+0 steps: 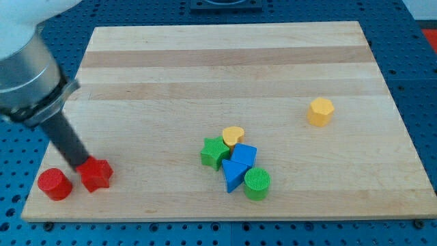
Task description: Push the red star into the red circle
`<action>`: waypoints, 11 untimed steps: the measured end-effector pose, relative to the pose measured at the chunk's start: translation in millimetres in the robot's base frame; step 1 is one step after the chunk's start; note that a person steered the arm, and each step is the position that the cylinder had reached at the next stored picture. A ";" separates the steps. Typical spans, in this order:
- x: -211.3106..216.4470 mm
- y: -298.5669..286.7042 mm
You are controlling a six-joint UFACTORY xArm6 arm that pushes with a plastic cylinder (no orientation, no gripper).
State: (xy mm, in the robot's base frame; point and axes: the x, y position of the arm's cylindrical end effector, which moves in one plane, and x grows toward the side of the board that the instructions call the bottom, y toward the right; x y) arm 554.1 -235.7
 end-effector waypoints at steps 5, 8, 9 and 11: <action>-16.5 66.7; 6.7 15.9; 6.7 15.7; -8.6 59.6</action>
